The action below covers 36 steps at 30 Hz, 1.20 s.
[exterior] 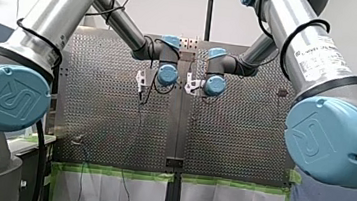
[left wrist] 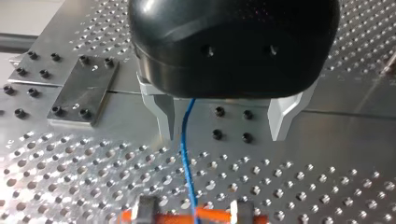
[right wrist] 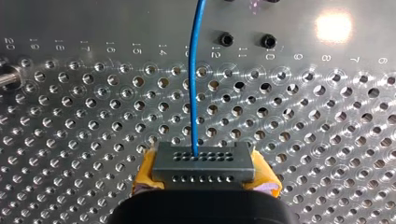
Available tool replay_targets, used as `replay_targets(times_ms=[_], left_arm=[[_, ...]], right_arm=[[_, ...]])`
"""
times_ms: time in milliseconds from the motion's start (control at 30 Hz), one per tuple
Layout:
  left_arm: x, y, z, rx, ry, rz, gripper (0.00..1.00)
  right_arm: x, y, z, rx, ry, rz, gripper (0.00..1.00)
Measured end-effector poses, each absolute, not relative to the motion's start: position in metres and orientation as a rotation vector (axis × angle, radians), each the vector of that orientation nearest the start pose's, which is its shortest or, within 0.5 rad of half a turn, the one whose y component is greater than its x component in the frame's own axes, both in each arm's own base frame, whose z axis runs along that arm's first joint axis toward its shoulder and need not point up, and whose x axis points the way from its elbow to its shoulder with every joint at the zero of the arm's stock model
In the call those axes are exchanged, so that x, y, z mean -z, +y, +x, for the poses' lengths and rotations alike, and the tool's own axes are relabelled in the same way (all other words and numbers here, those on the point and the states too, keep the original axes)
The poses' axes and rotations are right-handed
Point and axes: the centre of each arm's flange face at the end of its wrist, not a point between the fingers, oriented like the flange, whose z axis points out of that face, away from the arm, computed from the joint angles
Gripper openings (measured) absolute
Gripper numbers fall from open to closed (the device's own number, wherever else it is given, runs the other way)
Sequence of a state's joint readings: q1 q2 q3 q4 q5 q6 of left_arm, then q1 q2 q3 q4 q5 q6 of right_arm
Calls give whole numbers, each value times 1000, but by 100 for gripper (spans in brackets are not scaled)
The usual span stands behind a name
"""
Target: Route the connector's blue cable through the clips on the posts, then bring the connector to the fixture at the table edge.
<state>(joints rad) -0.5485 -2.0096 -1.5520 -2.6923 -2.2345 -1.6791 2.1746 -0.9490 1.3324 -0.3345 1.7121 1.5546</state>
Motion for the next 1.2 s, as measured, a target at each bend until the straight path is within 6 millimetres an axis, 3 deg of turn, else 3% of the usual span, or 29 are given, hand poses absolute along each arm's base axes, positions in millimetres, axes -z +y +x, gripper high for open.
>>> replay_targets(times_ms=[567,1200], left_arm=[[-294,-382,511,-23,1531,-182,100],[-295,-383,513,-16,1527,-156,100]], right_arm=[[-257,-512,498,-1491,-961,1596,0],[-256,-511,499,-1485,-961,1604,0]])
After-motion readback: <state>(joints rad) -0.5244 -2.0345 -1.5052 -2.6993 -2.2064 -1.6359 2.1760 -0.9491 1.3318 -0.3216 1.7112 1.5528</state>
